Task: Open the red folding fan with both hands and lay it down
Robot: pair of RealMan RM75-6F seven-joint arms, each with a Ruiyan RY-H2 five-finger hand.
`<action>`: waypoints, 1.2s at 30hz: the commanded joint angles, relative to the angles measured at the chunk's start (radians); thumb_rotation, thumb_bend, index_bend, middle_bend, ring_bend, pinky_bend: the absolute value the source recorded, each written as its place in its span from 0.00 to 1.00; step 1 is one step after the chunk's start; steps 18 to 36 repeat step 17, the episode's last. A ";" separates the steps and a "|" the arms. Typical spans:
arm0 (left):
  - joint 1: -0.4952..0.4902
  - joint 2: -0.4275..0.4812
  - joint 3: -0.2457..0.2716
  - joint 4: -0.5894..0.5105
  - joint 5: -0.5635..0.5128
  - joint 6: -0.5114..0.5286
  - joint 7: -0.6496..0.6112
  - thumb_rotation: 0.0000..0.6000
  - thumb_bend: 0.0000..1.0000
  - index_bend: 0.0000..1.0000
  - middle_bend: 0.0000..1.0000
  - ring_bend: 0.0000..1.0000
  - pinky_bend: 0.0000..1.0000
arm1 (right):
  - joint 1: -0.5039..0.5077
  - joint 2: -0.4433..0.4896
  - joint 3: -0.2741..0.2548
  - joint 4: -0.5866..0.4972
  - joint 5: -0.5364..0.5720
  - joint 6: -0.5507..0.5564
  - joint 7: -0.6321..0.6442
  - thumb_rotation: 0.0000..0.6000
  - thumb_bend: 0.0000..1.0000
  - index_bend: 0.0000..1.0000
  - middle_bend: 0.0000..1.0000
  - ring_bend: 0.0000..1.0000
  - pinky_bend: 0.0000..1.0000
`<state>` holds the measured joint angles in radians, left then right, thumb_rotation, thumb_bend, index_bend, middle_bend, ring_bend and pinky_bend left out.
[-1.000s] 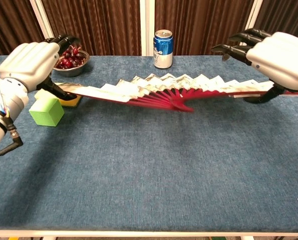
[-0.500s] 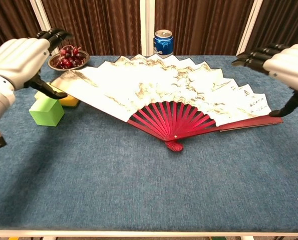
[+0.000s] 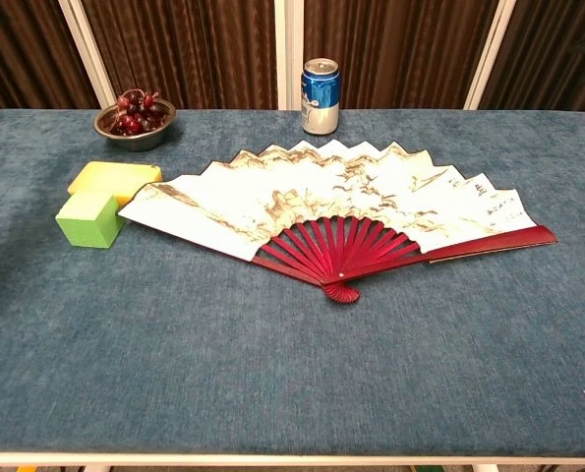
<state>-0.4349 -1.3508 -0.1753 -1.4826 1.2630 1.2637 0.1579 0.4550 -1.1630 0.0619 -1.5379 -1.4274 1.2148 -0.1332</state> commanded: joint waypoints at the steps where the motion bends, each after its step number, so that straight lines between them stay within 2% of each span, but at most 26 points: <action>1: 0.065 0.066 0.039 0.027 0.026 0.013 -0.099 1.00 0.00 0.08 0.04 0.01 0.15 | -0.075 0.072 -0.022 -0.017 -0.008 0.058 0.108 1.00 0.22 0.09 0.21 0.07 0.05; 4: 0.120 0.088 0.072 0.048 0.050 0.057 -0.156 1.00 0.00 0.09 0.05 0.01 0.15 | -0.129 0.088 -0.041 -0.018 -0.018 0.111 0.144 1.00 0.22 0.09 0.17 0.01 0.01; 7: 0.174 0.098 0.101 0.046 0.068 0.112 -0.173 1.00 0.00 0.10 0.06 0.01 0.15 | -0.182 0.083 -0.055 -0.016 -0.034 0.177 0.170 1.00 0.22 0.09 0.16 0.00 0.00; 15: 0.291 0.096 0.152 -0.048 0.105 0.258 -0.085 1.00 0.00 0.11 0.07 0.02 0.15 | -0.290 0.068 -0.078 -0.019 -0.043 0.279 0.196 1.00 0.22 0.09 0.17 0.00 0.00; 17: 0.303 0.094 0.156 -0.073 0.101 0.263 -0.061 1.00 0.00 0.11 0.07 0.02 0.15 | -0.299 0.066 -0.078 -0.025 -0.043 0.279 0.196 1.00 0.22 0.09 0.18 0.00 0.00; 36: 0.303 0.094 0.156 -0.073 0.101 0.263 -0.061 1.00 0.00 0.11 0.07 0.02 0.15 | -0.299 0.066 -0.078 -0.025 -0.043 0.279 0.196 1.00 0.22 0.09 0.18 0.00 0.00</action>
